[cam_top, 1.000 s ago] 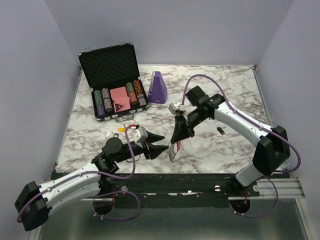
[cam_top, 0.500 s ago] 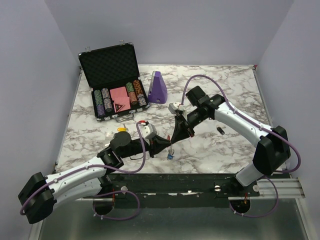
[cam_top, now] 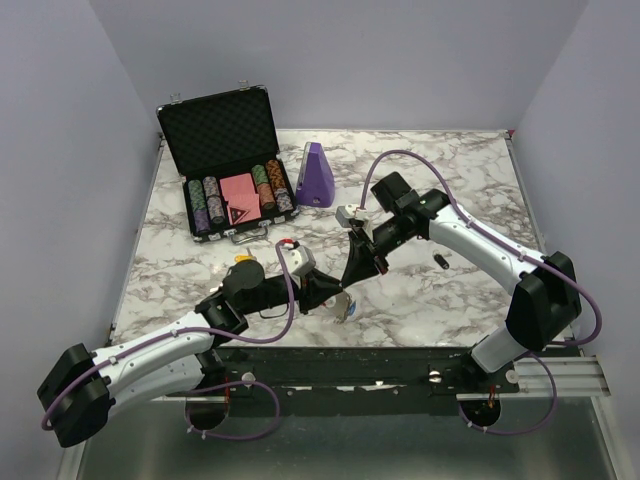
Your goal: Put the keys on the keyring
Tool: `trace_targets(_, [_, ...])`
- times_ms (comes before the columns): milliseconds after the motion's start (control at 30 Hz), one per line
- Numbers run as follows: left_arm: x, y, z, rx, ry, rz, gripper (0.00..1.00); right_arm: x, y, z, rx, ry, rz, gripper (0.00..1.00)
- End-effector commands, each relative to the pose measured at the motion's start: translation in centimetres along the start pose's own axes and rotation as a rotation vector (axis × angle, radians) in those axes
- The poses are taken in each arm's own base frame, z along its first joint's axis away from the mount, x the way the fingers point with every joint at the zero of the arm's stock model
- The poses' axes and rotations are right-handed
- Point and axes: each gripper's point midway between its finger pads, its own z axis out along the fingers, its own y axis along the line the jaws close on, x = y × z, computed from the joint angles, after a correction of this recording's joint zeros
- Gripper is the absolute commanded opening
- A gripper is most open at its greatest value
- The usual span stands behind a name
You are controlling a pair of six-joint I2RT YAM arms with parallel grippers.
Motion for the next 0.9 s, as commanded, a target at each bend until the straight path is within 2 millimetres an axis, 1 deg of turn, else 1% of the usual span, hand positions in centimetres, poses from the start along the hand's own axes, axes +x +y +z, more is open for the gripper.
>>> trace_targets(0, [-0.7,-0.5,0.0,0.031,-0.003,0.014,0.30,-0.8,0.4,-0.1,0.009,-0.011,-0.040,0.00])
trace_targets(100, [-0.5,-0.5,0.0,0.029,-0.001,0.013,0.29,-0.8,0.3,-0.1,0.010,-0.010,-0.038,0.00])
trace_targets(167, [-0.7,-0.5,0.0,0.029,-0.005,0.015,0.26,-0.8,0.4,0.0,0.010,-0.011,-0.038,0.00])
trace_targets(300, [-0.8,-0.5,0.1,0.033,-0.006,0.017,0.11,-0.7,0.4,0.0,0.008,-0.012,-0.032,0.00])
trace_targets(333, [-0.9,-0.5,0.1,0.035,-0.008,0.021,0.01,-0.8,0.4,-0.1,0.008,-0.015,-0.036,0.00])
trace_targets(467, [-0.9,-0.8,-0.1,0.055,-0.016,0.038,0.00,-0.8,0.7,0.1,-0.006,-0.022,-0.028,0.01])
trace_targets(500, [-0.8,-0.9,-0.1,0.064,-0.019,0.045,0.00,-0.9,0.7,0.1,-0.007,-0.024,-0.029,0.04])
trace_targets(567, [-0.7,-0.9,-0.3,0.066,-0.028,0.073,0.00,-1.3,1.0,0.0,-0.016,-0.035,-0.028,0.20])
trace_targets(633, [-0.7,-0.9,-0.8,0.072,-0.044,0.127,0.00,-1.7,1.3,-0.1,-0.024,-0.044,-0.029,0.31])
trace_targets(667, [-0.6,-1.0,-1.0,0.074,-0.051,0.152,0.00,-1.9,1.5,-0.3,-0.026,-0.047,-0.035,0.39])
trace_targets(700, [-0.7,-1.2,-1.4,0.084,-0.065,0.194,0.00,-2.1,1.6,-0.4,-0.027,-0.049,-0.037,0.43])
trace_targets(733, [-0.7,-1.3,-1.7,0.091,-0.070,0.224,0.00,-2.2,1.6,-0.6,-0.027,-0.053,-0.038,0.44])
trace_targets(800, [-0.7,-1.5,-2.3,0.106,-0.070,0.274,0.00,-2.4,1.8,-1.0,-0.025,-0.058,-0.045,0.46])
trace_targets(867, [-0.8,-2.1,-2.7,0.147,-0.074,0.368,0.00,-2.3,2.0,-1.1,-0.025,-0.050,-0.059,0.47])
